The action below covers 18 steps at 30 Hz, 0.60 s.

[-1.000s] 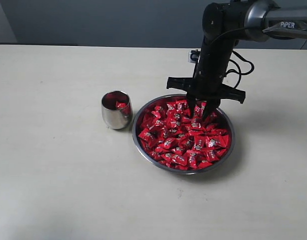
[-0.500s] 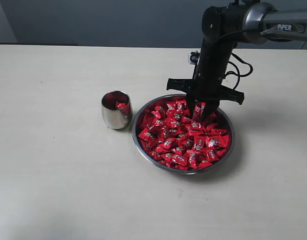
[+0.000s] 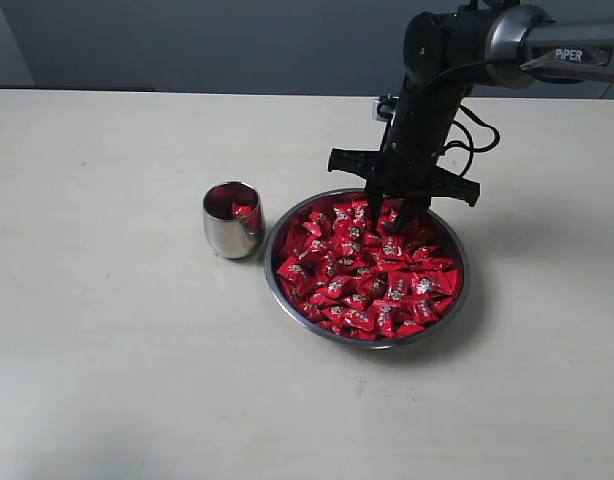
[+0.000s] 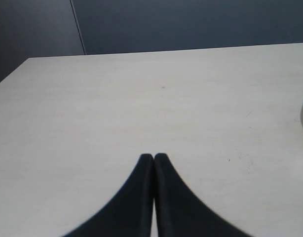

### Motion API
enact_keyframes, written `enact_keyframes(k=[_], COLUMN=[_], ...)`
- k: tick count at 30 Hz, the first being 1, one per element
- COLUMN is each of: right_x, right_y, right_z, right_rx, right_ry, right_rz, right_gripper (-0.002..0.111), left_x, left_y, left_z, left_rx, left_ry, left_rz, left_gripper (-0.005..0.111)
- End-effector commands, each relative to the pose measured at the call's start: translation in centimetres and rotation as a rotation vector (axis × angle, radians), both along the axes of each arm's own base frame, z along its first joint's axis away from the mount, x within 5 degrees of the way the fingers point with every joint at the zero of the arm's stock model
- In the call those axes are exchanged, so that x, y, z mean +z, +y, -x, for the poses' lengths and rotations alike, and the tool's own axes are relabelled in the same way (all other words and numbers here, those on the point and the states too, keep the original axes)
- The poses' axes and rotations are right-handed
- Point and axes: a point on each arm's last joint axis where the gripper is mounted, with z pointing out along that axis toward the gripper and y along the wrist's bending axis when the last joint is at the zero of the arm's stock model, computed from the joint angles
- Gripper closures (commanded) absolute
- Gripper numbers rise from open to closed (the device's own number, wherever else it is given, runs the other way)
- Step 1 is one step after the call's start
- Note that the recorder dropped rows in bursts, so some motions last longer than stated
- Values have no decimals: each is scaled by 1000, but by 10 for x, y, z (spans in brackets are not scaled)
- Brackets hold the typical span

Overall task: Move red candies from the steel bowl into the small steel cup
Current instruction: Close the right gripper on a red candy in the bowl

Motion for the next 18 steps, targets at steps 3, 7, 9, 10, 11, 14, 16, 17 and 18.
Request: enact_keyframes(k=[3,7,9,10,11,14,16,17,18], right_x=[2,2,2,2,2,2,2,2,2], right_y=[-3,-3,-3,-3,-3,-3,-3,-3,-3], right_z=[0,1,2,3,3,4,3,3,3], right_rx=[0,0,3,8,11,20,22,21,21], right_ry=[19,30,41,48,49,51,47,43,43], right_rz=[6,8,13,17,17,18,20,18,18], right_gripper=[79,79,79,79,79,79,79,79,77], left_x=[-1,-1,-1,-1,-1,-1,-1,-1,-1], left_y=[0,0,0,0,0,0,0,0,0], left_z=[0,0,0,0,0,0,0,0,0], left_rx=[-6,-6,-6,-6,-6,-6,-6,-6,-6], left_ry=[-8,-8,-8,-8,-8,-8,-8,-8,-8], left_rz=[-2,-2,-2,-2,-2,-2,-2,-2,-2], left_gripper=[106,106,106,106,106,106,106,106,106])
